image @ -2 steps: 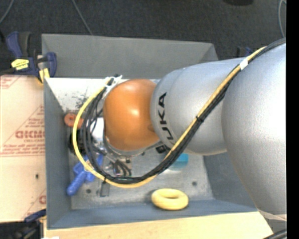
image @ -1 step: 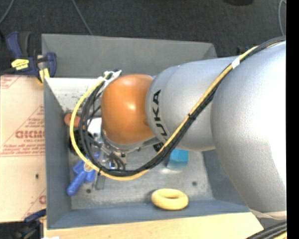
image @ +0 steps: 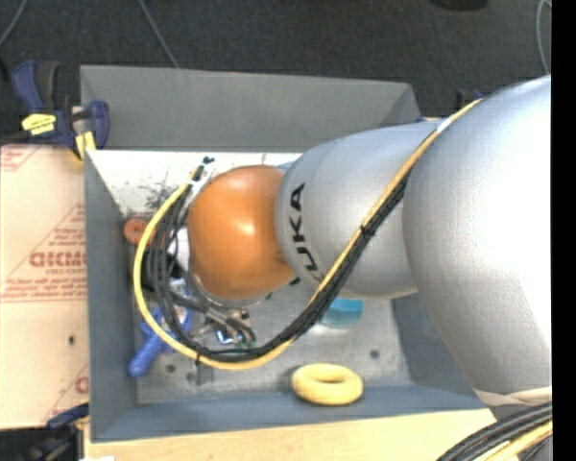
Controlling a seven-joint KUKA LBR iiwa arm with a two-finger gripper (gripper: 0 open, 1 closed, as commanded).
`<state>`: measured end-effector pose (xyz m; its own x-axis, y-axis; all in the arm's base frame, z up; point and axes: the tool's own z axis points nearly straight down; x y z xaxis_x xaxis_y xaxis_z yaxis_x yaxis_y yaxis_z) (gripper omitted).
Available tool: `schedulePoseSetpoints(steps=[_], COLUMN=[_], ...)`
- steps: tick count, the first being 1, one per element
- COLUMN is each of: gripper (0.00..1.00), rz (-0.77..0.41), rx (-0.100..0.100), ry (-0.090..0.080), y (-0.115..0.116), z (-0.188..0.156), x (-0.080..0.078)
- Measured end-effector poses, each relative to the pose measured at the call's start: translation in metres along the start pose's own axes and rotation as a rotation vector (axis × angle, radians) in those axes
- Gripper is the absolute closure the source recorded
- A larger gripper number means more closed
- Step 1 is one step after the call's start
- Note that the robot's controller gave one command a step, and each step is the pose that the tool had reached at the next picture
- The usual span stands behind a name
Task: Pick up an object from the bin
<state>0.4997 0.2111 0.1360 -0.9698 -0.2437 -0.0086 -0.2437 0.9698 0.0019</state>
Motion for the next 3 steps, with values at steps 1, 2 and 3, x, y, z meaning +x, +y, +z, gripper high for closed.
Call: schedulePoseSetpoints(steps=[1,2,3], gripper=[0.00,0.00,0.00], rz=[-0.150,0.030,-0.131], rx=[0.000,-0.001,0.000], ry=[-0.001,-0.002,-0.004], y=[0.003,0.007,0.016], z=[0.023,0.031,0.052], x=[-0.007,-0.012,-0.003])
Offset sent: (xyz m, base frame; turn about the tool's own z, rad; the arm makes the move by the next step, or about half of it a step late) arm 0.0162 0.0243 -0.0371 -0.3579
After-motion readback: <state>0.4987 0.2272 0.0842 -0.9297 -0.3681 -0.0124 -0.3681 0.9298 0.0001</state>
